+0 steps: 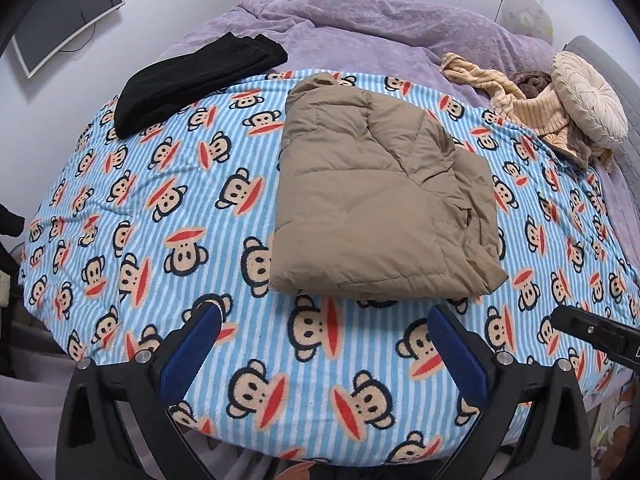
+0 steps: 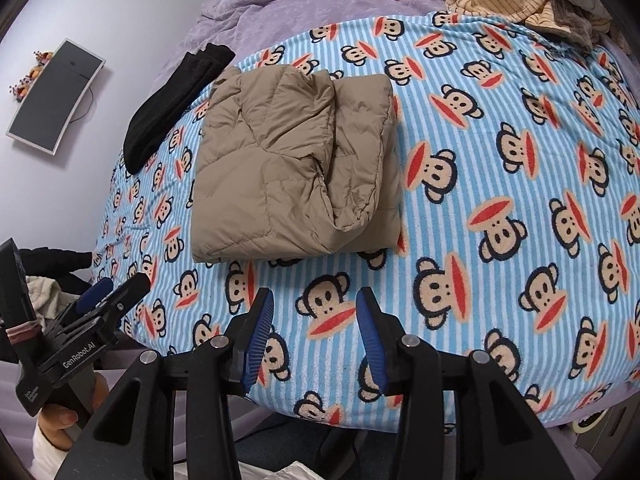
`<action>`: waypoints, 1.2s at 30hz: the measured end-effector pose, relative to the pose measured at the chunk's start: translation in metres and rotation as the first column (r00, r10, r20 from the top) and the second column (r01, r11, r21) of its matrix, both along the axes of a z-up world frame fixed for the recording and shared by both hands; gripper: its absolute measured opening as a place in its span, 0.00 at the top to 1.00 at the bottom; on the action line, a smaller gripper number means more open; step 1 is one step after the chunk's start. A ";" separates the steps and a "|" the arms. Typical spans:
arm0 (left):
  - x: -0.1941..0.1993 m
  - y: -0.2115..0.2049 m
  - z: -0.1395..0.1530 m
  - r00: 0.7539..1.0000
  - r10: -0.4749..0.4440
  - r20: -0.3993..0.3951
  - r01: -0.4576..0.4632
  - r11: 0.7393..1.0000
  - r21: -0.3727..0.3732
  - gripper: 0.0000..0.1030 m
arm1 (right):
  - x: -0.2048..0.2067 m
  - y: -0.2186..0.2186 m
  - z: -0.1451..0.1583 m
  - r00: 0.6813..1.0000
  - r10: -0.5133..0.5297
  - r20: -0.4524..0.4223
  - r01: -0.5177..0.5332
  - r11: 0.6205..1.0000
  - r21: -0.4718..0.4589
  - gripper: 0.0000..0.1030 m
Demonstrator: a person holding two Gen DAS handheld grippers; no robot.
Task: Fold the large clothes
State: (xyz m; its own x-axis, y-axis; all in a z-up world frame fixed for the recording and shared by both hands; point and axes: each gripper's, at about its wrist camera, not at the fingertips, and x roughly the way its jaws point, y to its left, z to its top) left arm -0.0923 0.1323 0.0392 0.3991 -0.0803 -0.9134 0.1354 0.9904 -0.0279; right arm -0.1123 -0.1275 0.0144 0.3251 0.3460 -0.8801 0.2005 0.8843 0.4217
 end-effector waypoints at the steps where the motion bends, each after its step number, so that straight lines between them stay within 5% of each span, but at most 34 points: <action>1: 0.002 0.000 0.002 1.000 -0.009 0.005 0.009 1.000 0.002 0.00 | 0.001 0.001 0.004 1.000 -0.003 0.013 0.003 1.000 -0.004 0.49; 8: 0.023 0.017 0.028 0.996 -0.057 0.072 0.055 0.998 0.021 0.00 | 0.022 0.020 0.030 0.993 -0.058 0.104 0.067 0.994 -0.083 0.42; 12: 0.039 0.032 0.040 0.995 -0.042 0.089 0.040 0.999 0.021 0.00 | 0.032 0.037 0.047 0.986 -0.051 0.156 0.075 0.985 -0.152 0.22; 19: 0.049 0.044 0.048 0.994 -0.021 0.111 0.018 0.999 0.026 0.00 | 0.039 0.052 0.066 0.977 -0.072 0.198 0.117 0.967 -0.225 0.17; 22: 0.050 0.045 0.050 0.993 -0.018 0.119 0.015 1.000 0.027 0.00 | 0.039 0.053 0.069 0.972 -0.089 0.216 0.144 0.957 -0.252 0.00; 36: 0.051 0.047 0.058 0.991 0.020 0.131 -0.023 0.999 0.025 0.00 | 0.045 0.055 0.076 0.979 -0.083 0.187 0.134 0.953 -0.273 0.00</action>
State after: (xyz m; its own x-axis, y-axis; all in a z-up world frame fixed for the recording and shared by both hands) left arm -0.0410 0.1795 0.0969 0.5162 -0.0469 -0.8552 0.1149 0.9933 0.0148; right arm -0.0671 -0.0728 0.0900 0.5016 0.0452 -0.8639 0.2486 0.9490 0.1940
